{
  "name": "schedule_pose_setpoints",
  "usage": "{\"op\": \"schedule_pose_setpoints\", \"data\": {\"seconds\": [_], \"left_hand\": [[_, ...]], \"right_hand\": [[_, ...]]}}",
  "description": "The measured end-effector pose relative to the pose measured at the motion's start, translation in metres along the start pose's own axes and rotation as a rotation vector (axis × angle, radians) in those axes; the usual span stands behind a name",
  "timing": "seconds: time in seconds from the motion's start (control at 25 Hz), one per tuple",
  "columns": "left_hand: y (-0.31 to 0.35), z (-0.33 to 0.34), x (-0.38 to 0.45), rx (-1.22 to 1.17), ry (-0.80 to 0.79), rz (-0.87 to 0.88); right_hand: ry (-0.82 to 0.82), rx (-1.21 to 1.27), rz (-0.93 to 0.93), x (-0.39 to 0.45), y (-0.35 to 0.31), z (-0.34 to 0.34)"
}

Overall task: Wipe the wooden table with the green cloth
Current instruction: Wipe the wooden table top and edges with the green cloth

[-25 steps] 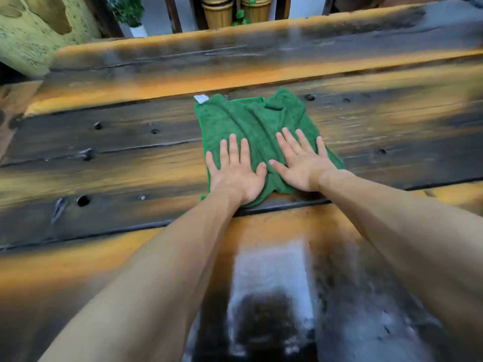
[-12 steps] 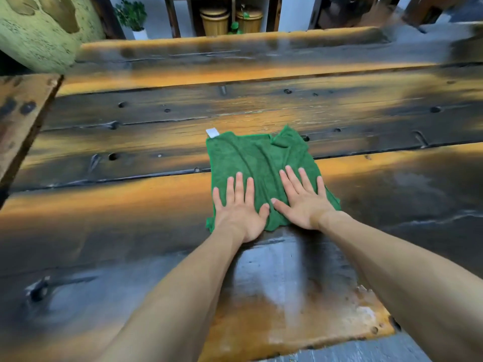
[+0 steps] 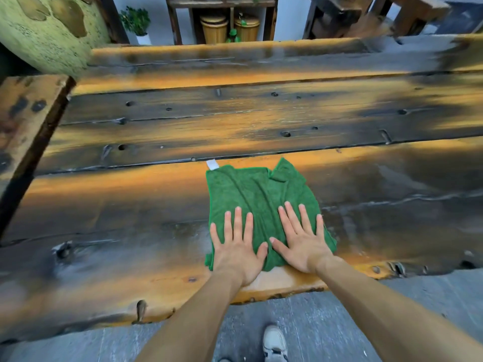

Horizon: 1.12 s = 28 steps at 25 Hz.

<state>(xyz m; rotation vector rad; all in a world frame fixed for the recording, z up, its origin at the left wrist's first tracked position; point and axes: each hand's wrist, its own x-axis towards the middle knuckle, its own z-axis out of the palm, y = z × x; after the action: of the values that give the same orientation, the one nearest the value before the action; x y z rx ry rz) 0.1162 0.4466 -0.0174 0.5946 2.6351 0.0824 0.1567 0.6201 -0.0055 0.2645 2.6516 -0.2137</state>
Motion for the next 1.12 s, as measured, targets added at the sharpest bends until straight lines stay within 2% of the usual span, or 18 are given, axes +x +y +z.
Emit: {"op": "schedule_pose_setpoints", "data": {"seconds": [0.28, 0.4, 0.48, 0.64, 0.8, 0.96, 1.12], "left_hand": [[0.017, 0.027, -0.038, 0.012, -0.007, 0.0], [0.022, 0.04, -0.054, 0.017, 0.082, 0.025], [0.024, 0.044, -0.061, 0.017, 0.085, 0.034], [0.027, 0.046, -0.066, 0.037, 0.102, 0.049], [0.028, 0.048, -0.061, -0.006, 0.085, 0.067], [0.034, 0.044, -0.047, -0.041, 0.118, 0.112], [0.053, 0.036, -0.021, -0.112, 0.091, 0.044]], "right_hand": [[-0.008, -0.002, -0.012, -0.047, 0.011, 0.026], [0.001, 0.019, -0.016, -0.063, 0.016, 0.035], [0.086, -0.024, -0.004, -0.071, 0.021, 0.043], [0.047, -0.018, 0.056, -0.078, 0.022, 0.052], [0.151, -0.002, 0.073, -0.074, 0.02, 0.051], [0.13, 0.076, 0.144, -0.066, 0.023, 0.052], [0.129, 0.112, 0.169, -0.044, 0.032, 0.034]]}}
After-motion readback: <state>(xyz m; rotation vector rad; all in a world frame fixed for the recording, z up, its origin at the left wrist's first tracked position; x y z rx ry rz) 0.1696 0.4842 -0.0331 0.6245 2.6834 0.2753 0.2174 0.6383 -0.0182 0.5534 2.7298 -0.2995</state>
